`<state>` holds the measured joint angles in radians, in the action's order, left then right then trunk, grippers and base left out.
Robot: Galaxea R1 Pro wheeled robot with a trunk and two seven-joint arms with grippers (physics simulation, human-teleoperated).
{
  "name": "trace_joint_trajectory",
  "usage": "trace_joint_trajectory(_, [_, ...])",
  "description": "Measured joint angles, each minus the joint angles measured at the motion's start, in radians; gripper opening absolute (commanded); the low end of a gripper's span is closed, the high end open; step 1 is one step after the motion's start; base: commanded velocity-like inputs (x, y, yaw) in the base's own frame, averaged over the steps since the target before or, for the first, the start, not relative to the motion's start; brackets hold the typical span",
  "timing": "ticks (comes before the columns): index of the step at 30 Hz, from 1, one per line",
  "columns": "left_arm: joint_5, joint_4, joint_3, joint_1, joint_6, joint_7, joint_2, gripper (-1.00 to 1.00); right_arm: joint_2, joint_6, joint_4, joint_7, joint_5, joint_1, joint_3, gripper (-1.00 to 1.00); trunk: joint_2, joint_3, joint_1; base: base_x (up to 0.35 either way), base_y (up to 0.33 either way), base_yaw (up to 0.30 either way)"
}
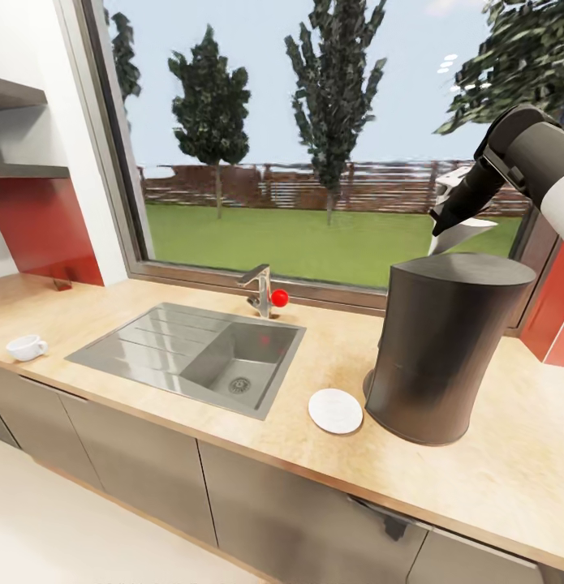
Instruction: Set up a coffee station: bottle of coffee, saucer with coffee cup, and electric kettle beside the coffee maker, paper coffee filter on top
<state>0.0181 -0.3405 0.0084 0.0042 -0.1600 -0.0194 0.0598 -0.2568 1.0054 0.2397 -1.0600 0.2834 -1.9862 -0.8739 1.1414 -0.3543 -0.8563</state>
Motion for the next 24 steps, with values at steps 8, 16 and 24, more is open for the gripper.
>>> trace_joint_trajectory(8, [0.000,0.000,0.000,0.000,0.000,0.000,0.000,1.00,0.000,0.002,0.000,0.000,-0.002,0.000,0.001,-1.00,0.000,-0.011,0.000,0.000,0.000,0.000])
trace_joint_trajectory(16, [0.000,0.000,0.000,0.000,0.000,0.000,0.000,1.00,0.000,0.002,0.000,0.000,-0.002,0.000,0.000,-1.00,0.000,-0.014,0.000,0.000,0.000,0.000])
trace_joint_trajectory(24, [0.000,0.000,0.000,0.000,0.000,0.000,0.000,1.00,0.000,0.002,0.000,0.000,-0.003,0.000,0.001,-1.00,0.000,-0.014,0.000,0.000,0.000,0.000])
